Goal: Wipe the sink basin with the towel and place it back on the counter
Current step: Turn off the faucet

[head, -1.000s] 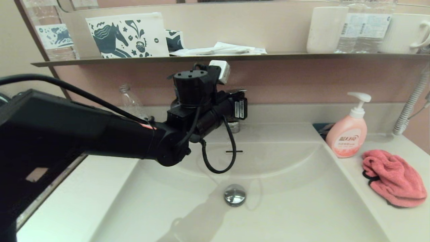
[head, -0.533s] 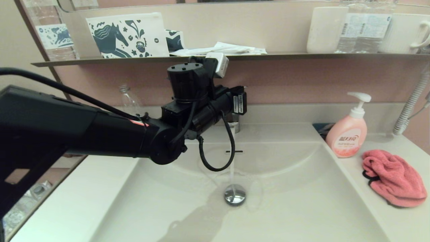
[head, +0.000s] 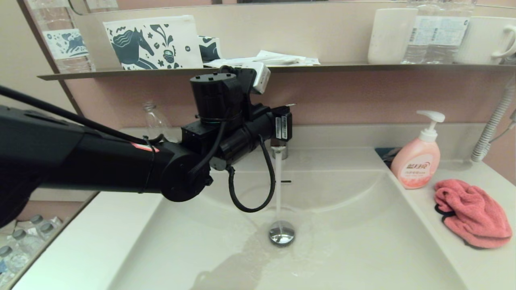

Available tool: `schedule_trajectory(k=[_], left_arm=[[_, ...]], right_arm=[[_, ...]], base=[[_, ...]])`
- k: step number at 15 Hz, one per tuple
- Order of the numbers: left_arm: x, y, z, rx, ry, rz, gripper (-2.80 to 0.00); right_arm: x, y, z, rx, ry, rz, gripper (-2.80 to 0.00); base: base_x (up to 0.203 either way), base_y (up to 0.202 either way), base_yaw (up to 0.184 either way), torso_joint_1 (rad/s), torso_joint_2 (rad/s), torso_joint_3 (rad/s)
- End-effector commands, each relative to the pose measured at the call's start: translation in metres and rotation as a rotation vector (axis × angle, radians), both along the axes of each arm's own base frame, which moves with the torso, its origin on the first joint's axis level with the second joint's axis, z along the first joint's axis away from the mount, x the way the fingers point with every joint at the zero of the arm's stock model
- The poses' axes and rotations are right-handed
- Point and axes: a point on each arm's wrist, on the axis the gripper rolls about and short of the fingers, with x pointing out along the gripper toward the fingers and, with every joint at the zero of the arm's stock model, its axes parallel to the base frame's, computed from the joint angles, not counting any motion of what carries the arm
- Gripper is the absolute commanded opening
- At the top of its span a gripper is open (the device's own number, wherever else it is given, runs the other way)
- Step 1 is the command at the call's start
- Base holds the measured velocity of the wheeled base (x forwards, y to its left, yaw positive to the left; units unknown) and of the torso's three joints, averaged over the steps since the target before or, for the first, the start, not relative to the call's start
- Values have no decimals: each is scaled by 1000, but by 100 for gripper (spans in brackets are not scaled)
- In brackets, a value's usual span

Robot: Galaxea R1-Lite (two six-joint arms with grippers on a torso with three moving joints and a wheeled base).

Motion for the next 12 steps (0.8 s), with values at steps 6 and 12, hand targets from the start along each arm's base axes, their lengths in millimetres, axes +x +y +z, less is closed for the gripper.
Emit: schedule_trajectory(k=[6,12], left_arm=[[14,-10,12,-38,-48,1,-280],[24,-14,13,-13,-30,4,-280]], right_arm=[[0,0,0,0,0,-1,-280],[0,0,0,0,0,1,-280]], base=[[0,0,0,0,0,0],[0,0,0,0,0,0]])
